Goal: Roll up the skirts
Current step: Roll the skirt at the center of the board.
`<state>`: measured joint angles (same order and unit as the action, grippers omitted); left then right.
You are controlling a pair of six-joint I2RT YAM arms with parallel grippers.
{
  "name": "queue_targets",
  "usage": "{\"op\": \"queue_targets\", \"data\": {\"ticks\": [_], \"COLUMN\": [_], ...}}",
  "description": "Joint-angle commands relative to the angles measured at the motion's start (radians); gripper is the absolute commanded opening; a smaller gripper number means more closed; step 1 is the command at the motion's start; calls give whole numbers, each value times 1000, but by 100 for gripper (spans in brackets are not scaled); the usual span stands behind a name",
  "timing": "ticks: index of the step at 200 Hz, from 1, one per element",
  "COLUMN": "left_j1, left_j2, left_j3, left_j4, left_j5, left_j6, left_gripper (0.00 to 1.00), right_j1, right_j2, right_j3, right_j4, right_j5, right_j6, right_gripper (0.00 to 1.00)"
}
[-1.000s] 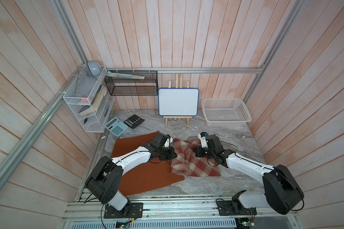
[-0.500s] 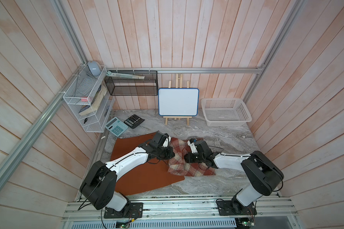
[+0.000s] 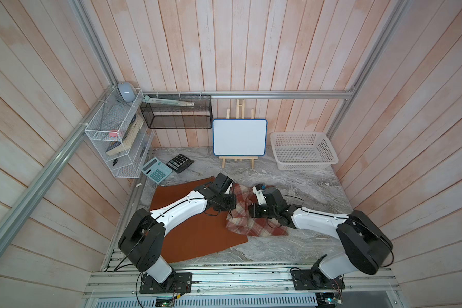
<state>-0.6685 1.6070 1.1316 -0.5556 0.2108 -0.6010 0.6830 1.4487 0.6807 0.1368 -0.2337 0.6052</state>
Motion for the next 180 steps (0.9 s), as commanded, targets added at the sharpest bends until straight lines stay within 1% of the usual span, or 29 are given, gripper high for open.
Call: {"op": "queue_targets", "data": {"ticks": [1,12,23,35,52,75,116,167,180], "left_j1": [4,4,4,4,-2,-22,-78,-132,-141], "left_j2": [28,52,71,87,107,147,223,331,349], "left_j3": [48,70,92,114,146,232,360,517,545], "left_j4": [-84,-124,-155,-173,-192,-247,-287,-350,-348], "left_j5": [-94,-109,-133,-159,-191,-240,-261,-289,-277], "left_j6": [45,55,63,58,52,51,19,-25,-36], "left_gripper": [0,0,0,0,0,0,0,0,0], "right_j1": [-30,-61,-100,-117,-117,-119,-122,-120,-121], "right_j2": [-127,-158,-159,-143,-102,-44,39,33,29], "right_j3": [-26,-56,-75,-97,-114,-144,-180,-201,-204], "right_j4": [-120,-123,-129,-117,-100,-76,-21,20,31], "right_j5": [133,167,155,151,137,149,129,88,77], "right_j6": [-30,-37,-40,-44,-56,-59,-63,-53,-51], "right_gripper": [0,0,0,0,0,0,0,0,0]}}
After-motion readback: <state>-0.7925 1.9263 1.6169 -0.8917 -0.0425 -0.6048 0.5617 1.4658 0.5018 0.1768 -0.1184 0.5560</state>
